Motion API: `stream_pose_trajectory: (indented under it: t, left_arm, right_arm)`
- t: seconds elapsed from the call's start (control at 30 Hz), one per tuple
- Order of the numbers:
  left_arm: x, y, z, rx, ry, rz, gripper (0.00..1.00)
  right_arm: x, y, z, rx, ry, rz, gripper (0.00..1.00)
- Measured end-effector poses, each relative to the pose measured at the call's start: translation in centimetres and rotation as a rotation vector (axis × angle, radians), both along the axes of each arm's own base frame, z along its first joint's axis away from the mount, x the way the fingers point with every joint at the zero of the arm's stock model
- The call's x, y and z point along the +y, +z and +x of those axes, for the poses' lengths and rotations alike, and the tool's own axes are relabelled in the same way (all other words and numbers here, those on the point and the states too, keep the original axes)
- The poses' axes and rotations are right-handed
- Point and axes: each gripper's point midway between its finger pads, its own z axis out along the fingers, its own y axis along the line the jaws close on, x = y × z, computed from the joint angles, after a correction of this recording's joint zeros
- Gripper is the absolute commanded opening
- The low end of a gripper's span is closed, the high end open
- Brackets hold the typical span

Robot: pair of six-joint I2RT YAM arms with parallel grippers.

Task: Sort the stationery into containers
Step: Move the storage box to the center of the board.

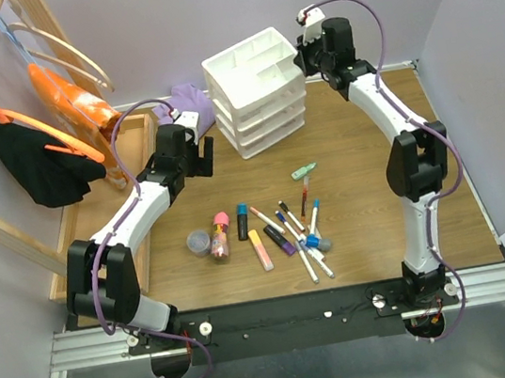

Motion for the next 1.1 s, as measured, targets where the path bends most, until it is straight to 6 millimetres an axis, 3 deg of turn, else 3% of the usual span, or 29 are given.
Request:
stream_pose_trajectory:
  t: [0.27, 0.43, 0.8, 0.87, 0.9, 0.93, 1.03, 1.1]
  left_arm:
    - [-0.5, 0.0, 0.6, -0.019, 0.011, -0.04, 0.99]
    - [-0.7, -0.3, 0.7, -0.016, 0.011, -0.049, 0.99]
    - [-0.5, -1.4, 0.3, 0.002, 0.015, -0.049, 0.99]
    - [-0.4, -2.1, -0.3, 0.023, 0.018, -0.044, 0.99]
    - [-0.3, -2.5, -0.5, 0.034, 0.018, -0.041, 0.99]
    - [-0.3, -2.6, -0.7, 0.04, 0.019, -0.041, 0.99]
    - [-0.1, -2.9, -1.3, 0.054, 0.019, -0.036, 0.99]
    - [-0.1, -2.7, -1.4, 0.053, 0.016, -0.034, 0.99]
  right_arm:
    - [-5.3, 0.7, -3.7, 0.058, -0.286, 0.011, 0.01]
    - [-7.6, 0.6, -5.5, 0.074, -0.411, 0.018, 0.01]
    - [-10.6, -0.2, -7.5, 0.045, -0.549, -0.002, 0.01]
    - [-10.7, -0.3, -7.6, 0.043, -0.555, -0.002, 0.09]
    - [-10.7, -0.2, -7.6, 0.043, -0.554, 0.0, 0.17]
    - [-10.7, -0.2, -7.7, 0.045, -0.555, 0.003, 0.33]
    - [-10.6, -0.3, -8.0, 0.055, -0.552, 0.015, 0.52]
    - [-10.9, -0.5, -8.7, 0.084, -0.55, -0.003, 0.57]
